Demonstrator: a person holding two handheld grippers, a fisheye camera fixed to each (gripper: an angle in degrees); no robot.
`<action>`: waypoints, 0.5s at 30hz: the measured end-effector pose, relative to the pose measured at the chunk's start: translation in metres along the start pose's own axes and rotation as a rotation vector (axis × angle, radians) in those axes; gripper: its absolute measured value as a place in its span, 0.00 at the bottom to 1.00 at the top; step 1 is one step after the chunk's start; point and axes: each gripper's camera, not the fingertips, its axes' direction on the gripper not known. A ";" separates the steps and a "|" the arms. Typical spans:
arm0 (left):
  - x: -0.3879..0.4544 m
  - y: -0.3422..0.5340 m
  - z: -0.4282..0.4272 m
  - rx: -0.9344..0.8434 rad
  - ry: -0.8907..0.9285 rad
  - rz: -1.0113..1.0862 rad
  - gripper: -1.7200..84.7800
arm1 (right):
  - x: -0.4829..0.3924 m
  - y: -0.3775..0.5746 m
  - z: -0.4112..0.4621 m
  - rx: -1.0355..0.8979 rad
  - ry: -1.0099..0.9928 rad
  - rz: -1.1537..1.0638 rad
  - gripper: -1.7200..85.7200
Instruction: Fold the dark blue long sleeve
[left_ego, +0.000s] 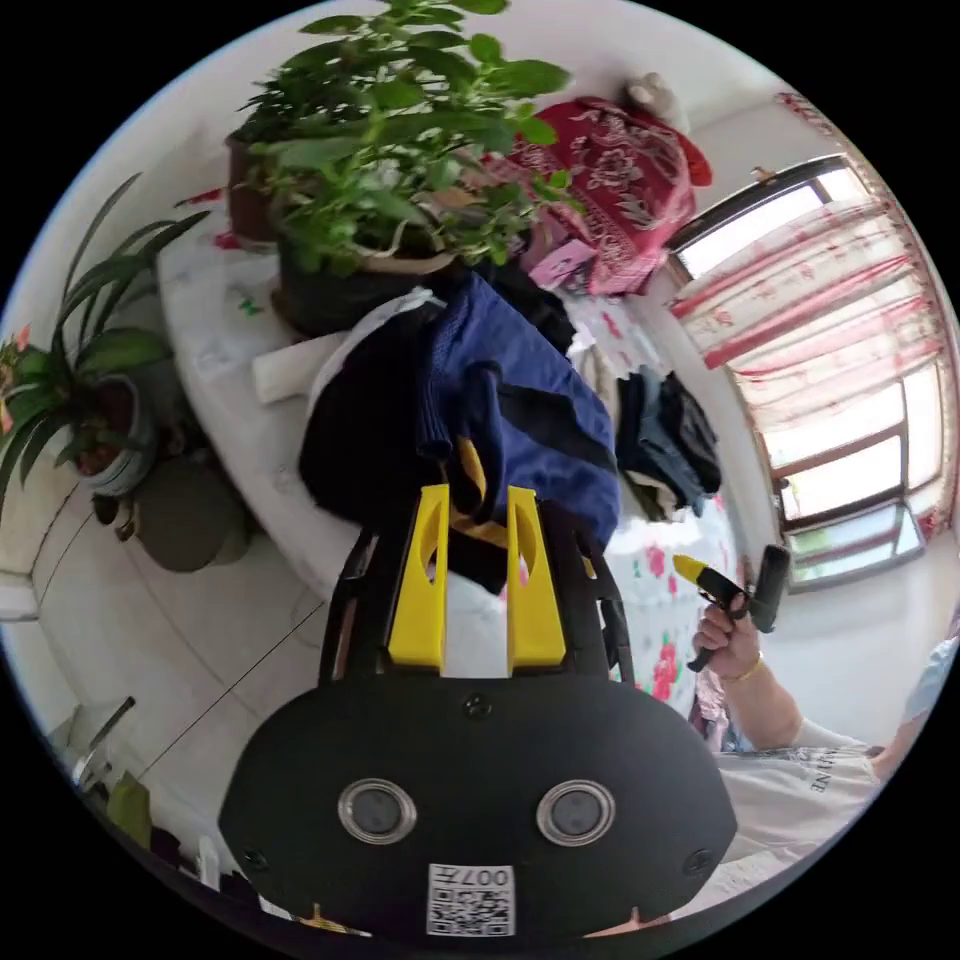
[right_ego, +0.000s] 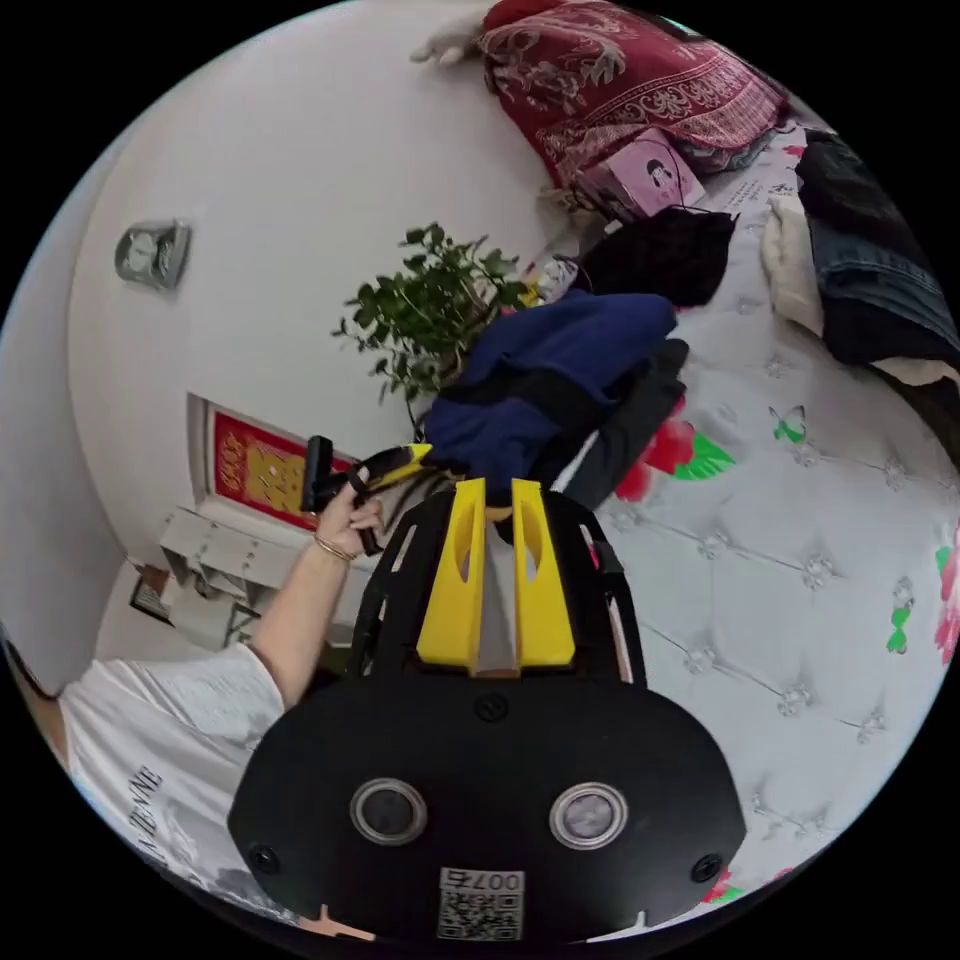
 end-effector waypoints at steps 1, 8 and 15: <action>-0.007 0.043 0.013 -0.001 -0.081 -0.021 0.12 | 0.004 0.015 0.008 -0.038 0.061 -0.016 0.05; 0.096 0.193 0.098 0.036 -0.284 0.178 0.10 | 0.066 0.258 0.017 -0.446 0.746 0.053 0.03; 0.298 0.290 0.261 -0.252 -0.158 0.757 0.12 | 0.038 0.367 0.037 -0.287 0.911 0.178 0.03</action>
